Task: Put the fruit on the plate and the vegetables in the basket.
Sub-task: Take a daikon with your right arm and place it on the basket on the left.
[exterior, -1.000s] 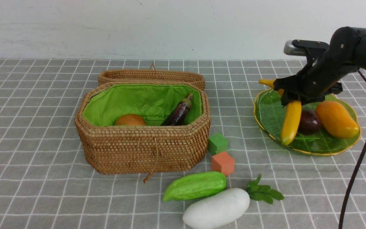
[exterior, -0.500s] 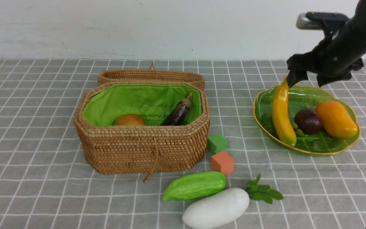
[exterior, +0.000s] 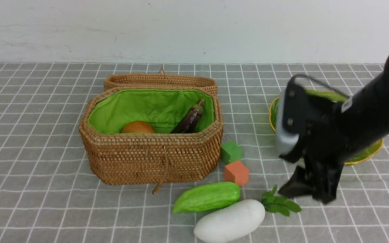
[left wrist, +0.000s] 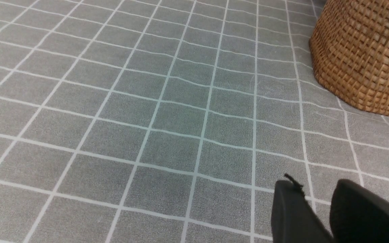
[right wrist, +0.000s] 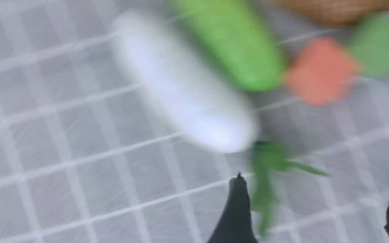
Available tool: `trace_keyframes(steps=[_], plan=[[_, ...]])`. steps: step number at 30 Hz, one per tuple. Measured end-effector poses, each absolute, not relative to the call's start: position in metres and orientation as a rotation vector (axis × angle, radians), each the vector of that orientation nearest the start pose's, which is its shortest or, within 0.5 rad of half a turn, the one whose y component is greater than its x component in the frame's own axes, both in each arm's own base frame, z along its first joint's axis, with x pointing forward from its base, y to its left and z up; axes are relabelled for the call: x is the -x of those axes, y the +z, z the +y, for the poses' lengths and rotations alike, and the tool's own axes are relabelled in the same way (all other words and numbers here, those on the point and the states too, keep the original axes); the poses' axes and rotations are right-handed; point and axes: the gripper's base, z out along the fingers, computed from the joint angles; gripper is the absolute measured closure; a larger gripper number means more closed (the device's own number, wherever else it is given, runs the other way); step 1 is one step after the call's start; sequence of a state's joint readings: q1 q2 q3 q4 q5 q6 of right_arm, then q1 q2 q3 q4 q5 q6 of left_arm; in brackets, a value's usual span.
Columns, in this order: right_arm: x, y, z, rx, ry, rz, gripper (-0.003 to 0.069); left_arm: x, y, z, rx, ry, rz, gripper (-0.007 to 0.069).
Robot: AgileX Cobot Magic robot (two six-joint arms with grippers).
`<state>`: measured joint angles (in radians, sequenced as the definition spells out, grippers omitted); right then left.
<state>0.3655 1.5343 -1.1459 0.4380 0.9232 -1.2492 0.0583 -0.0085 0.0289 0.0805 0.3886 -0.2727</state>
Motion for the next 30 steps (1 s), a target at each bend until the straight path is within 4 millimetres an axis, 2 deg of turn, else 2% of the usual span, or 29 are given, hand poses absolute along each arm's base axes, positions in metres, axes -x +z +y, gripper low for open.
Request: trace_keyframes(steps=[2,4,8,10,12,13,16,19,20,23,27,28,29,30], plan=[[-0.268,0.268,0.152,1.806,0.291,1.961,0.0106,-0.052,0.169,0.006,0.263,-0.067,1.874,0.0445],[-0.26,0.262,0.179,1.901,0.262,1.847,0.0107,-0.052,0.169,0.006,0.263,-0.067,1.874,0.0444],[-0.258,0.249,0.199,1.986,0.192,1.768,0.0107,-0.052,0.169,0.006,0.263,-0.067,1.874,0.0441],[-0.262,0.226,0.21,2.072,0.128,1.751,0.0107,-0.052,0.169,0.006,0.263,-0.067,1.874,0.0439],[-0.265,0.217,0.212,2.092,0.111,1.765,0.0107,-0.052,0.169,0.006,0.263,-0.067,1.874,0.0438],[-0.269,0.204,0.214,2.113,0.096,1.795,0.0107,-0.052,0.169,0.006,0.263,-0.067,1.874,0.0438],[-0.275,0.181,0.214,2.144,0.069,1.853,0.0107,-0.052,0.169,0.006,0.263,-0.067,1.874,0.0433],[-0.277,0.173,0.214,2.147,0.059,1.891,0.013,-0.052,0.169,0.006,0.263,-0.067,1.874,0.0429],[-0.277,0.172,0.214,2.147,0.068,1.918,0.0163,-0.052,0.169,0.006,0.263,-0.067,1.874,0.0428],[-0.273,0.178,0.214,2.168,0.123,1.975,0.0163,-0.052,0.169,0.006,0.263,-0.067,1.874,0.0426],[-0.272,0.227,0.228,2.108,0.328,1.997,0.0163,-0.052,0.169,0.006,0.263,-0.067,1.874,0.0421],[-0.273,0.234,0.23,2.1,0.338,1.987,0.0163,-0.052,0.169,0.006,0.263,-0.067,1.874,0.0421],[-0.277,0.259,0.238,2.044,0.394,1.94,0.0163,-0.052,0.169,0.006,0.263,-0.067,1.874,0.0421],[-0.278,0.263,0.239,2.032,0.399,1.932,0.0163,-0.052,0.169,0.006,0.263,-0.067,1.874,0.0421]])
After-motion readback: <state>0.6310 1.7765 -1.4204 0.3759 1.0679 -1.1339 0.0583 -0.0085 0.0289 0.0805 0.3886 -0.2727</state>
